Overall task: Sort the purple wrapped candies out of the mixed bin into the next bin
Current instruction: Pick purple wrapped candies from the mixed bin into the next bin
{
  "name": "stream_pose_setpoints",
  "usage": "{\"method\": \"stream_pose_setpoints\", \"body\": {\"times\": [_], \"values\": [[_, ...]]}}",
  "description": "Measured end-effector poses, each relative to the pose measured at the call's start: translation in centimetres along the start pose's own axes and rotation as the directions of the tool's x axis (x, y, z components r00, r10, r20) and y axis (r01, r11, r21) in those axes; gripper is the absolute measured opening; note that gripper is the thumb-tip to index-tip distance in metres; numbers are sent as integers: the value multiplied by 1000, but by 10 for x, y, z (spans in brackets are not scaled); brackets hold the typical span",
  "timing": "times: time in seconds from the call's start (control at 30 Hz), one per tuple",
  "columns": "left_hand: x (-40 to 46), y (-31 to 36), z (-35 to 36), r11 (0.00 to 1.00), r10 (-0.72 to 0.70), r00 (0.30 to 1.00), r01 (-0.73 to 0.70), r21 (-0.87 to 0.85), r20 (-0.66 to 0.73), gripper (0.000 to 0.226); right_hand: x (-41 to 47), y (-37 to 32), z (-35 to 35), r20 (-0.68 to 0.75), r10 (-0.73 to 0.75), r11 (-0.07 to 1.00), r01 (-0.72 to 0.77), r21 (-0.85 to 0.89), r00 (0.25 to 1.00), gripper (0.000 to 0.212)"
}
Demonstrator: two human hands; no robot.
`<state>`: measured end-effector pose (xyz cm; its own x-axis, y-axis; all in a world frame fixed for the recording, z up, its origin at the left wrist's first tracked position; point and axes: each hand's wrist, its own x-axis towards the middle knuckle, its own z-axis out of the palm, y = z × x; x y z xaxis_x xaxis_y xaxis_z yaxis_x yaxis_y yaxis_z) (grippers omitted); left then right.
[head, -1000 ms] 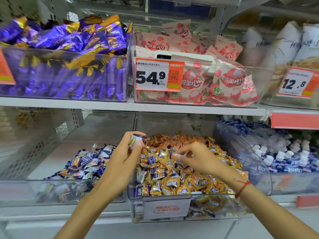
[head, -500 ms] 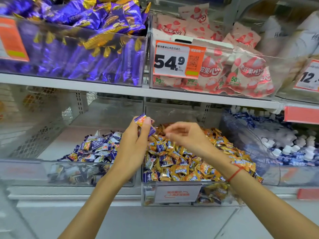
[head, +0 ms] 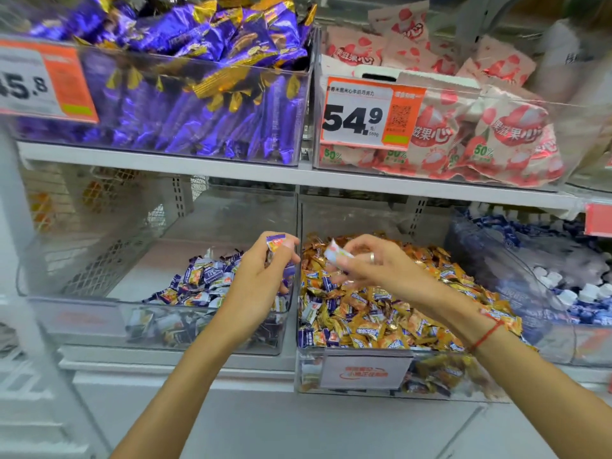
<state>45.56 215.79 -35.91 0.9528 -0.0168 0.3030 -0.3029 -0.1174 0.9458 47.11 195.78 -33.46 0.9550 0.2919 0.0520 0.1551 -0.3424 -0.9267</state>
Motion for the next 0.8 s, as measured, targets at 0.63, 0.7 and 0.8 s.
{"method": "stream_pose_setpoints", "body": {"times": [0.63, 0.7, 0.8], "values": [[-2, -12, 1, 971, 190, 979, -176, 164, -71, 23, 18, 32, 17, 406, -94, 767, 327, -553, 909, 28], [0, -9, -2, 977, 168, 981, -153, 147, -99, 22, 26, 44, 26, 526, -41, 532, 464, -708, 850, 38], [1, -9, -3, 980, 145, 984, -129, 150, -100, 24, 35, 47, 37, 540, -80, 291, 538, -792, 838, 36]]}}
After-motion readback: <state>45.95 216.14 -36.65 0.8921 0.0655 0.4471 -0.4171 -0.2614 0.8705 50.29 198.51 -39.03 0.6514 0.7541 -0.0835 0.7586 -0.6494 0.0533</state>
